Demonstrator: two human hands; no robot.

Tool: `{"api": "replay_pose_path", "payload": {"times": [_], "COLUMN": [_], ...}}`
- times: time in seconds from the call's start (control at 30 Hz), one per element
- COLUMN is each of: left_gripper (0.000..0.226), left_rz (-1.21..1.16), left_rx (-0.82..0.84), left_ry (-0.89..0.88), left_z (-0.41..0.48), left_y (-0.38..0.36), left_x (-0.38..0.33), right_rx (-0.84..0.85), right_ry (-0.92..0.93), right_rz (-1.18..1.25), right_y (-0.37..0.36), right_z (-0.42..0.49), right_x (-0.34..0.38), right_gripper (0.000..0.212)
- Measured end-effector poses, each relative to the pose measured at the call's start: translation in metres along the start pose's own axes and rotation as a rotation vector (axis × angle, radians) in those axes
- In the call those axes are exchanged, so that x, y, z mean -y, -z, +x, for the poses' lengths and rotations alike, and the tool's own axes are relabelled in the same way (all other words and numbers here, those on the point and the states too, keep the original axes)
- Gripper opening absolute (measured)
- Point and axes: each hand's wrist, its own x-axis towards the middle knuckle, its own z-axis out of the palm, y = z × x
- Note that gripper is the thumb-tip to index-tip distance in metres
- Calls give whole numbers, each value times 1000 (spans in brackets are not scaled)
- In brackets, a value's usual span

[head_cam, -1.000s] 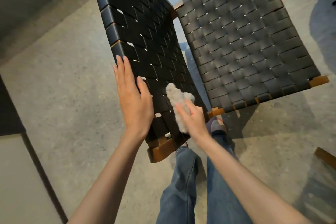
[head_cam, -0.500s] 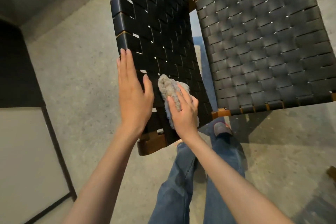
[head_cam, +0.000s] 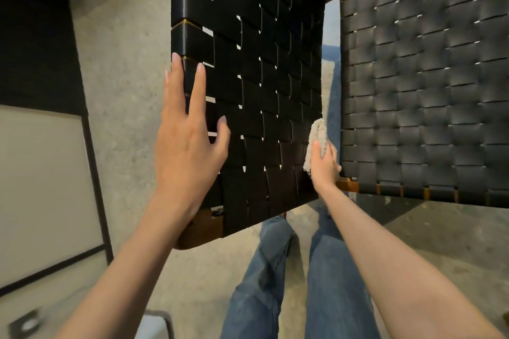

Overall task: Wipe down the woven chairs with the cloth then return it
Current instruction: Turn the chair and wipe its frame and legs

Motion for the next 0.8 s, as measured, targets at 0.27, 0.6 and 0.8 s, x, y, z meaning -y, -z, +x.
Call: {"api": "replay_pose_path", "payload": {"times": [0.27, 0.6, 0.8], "left_gripper": [50, 49, 45], "left_rz": [-254, -677, -557], "left_rx": [-40, -129, -56], "left_ry": [76, 196, 158], "left_z": [0, -1, 9], "left_y": [4, 9, 7], "left_x": [-2, 3, 11], "right_rx": [9, 176, -34], "right_ry": [-26, 650, 742], "right_rz": [163, 148, 104], "right_y": [-2, -10, -21], "right_z": [-53, -185, -153], "right_x": [33, 152, 148], "right_gripper": [49, 47, 47]}}
